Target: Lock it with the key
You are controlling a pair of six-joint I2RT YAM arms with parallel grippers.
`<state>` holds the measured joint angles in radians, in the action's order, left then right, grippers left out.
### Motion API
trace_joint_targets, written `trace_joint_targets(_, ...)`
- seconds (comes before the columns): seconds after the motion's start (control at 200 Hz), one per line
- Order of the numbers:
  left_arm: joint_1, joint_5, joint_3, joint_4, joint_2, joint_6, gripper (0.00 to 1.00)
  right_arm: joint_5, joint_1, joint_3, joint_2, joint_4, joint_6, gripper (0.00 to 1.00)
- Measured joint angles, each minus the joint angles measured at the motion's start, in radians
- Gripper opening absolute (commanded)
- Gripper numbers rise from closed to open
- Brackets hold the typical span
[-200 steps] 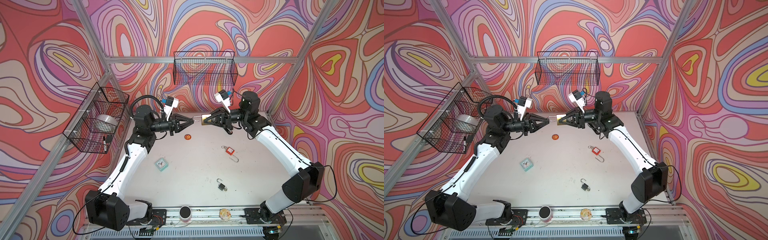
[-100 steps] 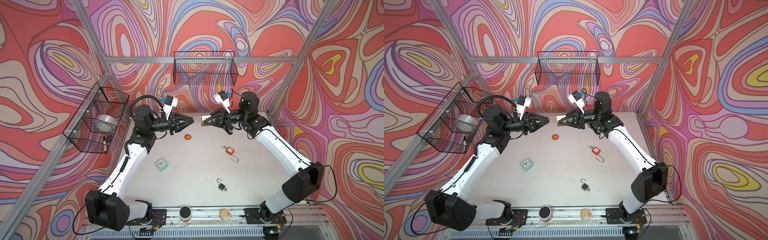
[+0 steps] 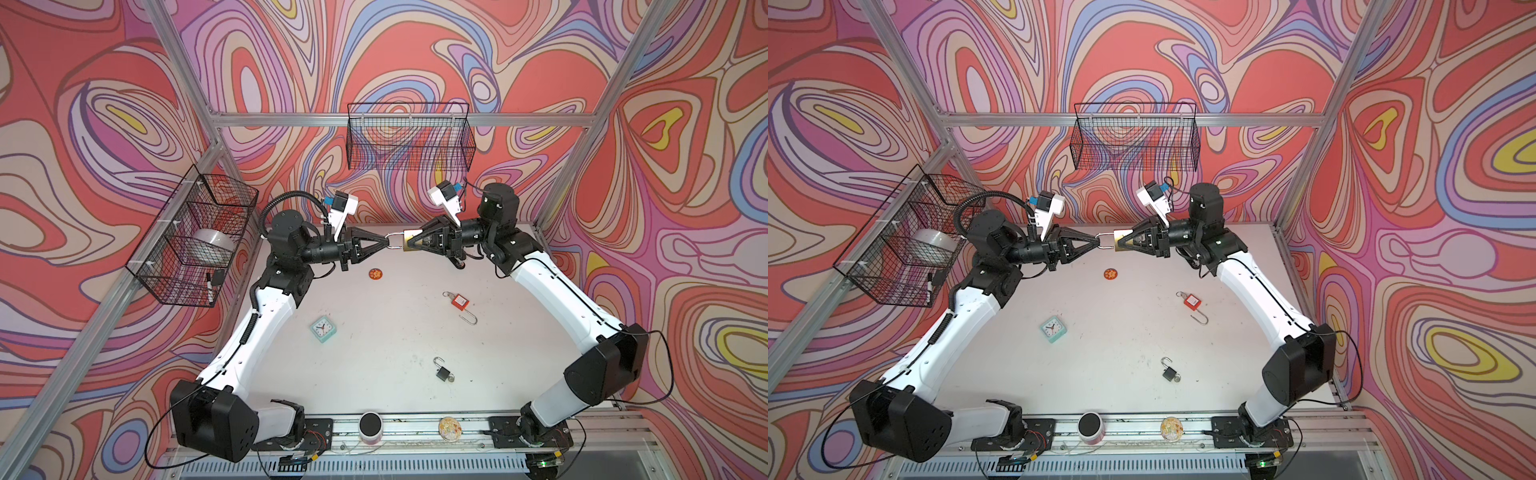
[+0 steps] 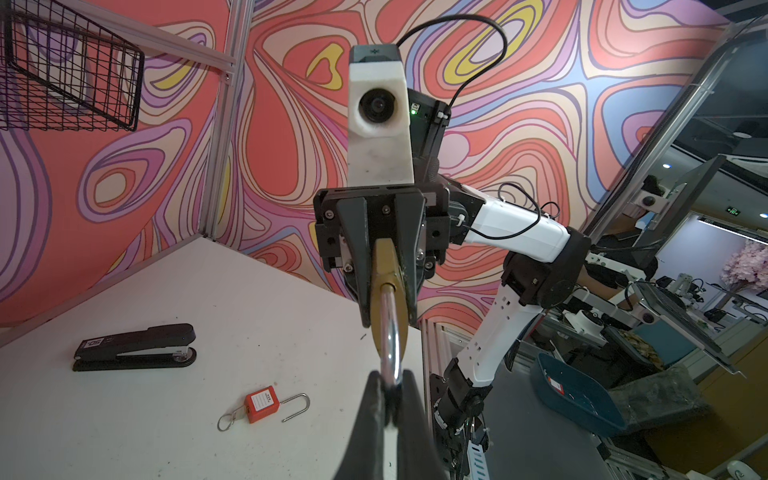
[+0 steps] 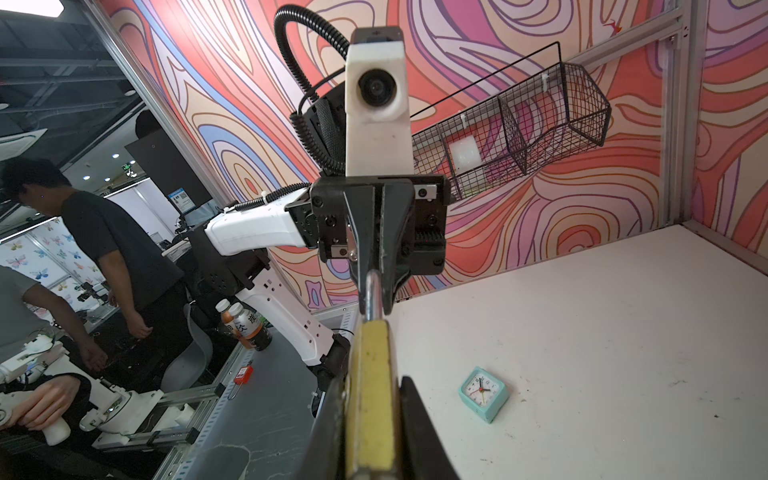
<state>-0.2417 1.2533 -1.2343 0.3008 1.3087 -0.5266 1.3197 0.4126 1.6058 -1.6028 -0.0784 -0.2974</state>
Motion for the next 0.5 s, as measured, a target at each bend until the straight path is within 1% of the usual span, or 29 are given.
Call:
trace_joint_targets(0.17,-0.003,-0.001,0.000,-0.005,0.003,0.001,0.00,-0.006,0.000,0.000,0.000,-0.016,0.024,0.00)
trace_joint_targets(0.351,-0.021,-0.021,-0.014,-0.061,0.003,0.051,0.00,-0.009,0.001,0.000,0.000,-0.026,0.031,0.00)
trace_joint_targets(0.501,-0.021,-0.025,-0.014,-0.041,0.010,0.035,0.00,-0.021,0.003,0.000,0.000,-0.022,0.034,0.00)
